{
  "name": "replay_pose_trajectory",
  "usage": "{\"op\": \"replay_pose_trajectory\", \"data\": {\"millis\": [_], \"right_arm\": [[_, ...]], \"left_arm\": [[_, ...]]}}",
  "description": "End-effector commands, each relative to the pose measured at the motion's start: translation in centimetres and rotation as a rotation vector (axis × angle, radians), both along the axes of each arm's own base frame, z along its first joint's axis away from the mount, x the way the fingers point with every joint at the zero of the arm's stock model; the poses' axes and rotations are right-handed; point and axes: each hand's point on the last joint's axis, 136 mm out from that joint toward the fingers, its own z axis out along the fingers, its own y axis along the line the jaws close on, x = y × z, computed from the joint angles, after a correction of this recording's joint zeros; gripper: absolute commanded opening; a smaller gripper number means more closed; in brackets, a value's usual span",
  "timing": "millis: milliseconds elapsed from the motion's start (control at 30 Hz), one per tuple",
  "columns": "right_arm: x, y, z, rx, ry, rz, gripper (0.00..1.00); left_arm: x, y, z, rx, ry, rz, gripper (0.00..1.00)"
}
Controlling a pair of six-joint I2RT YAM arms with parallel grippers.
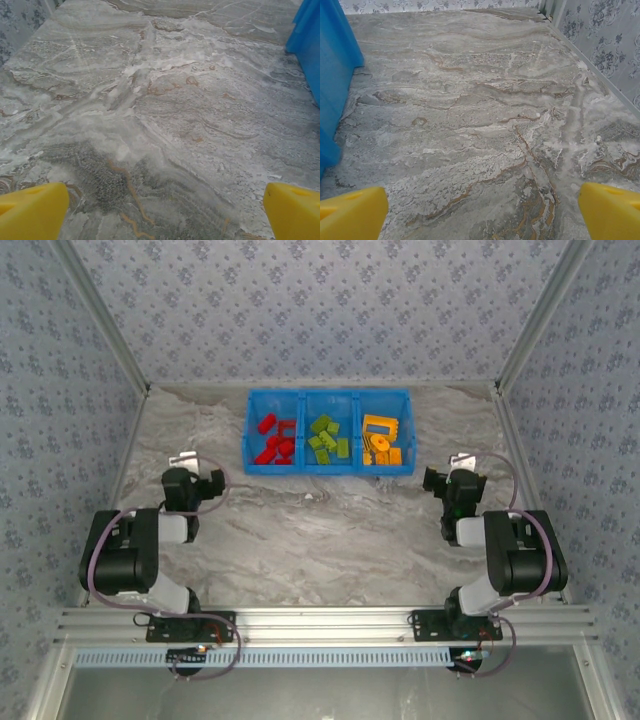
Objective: Sort the legos into containers by color
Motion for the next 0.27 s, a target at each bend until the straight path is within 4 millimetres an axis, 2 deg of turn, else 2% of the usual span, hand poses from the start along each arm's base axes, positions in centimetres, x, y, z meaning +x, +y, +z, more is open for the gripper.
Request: {"op": "replay_pose_trajectory", "data": {"millis": [0, 233], "right_arm": [[0.5, -0.14, 0.87, -0.022, -0.03, -0.006, 1.0], [0.49, -0.17, 0.89, -0.022, -0.031, -0.006, 1.0]], "left_arm": [[0.89, -0.37, 1.36, -0.004, -0.046, -0.025, 1.0], [0.95, -0.3, 1.41, -0.002, -0.046, -0.024, 0.99]]}}
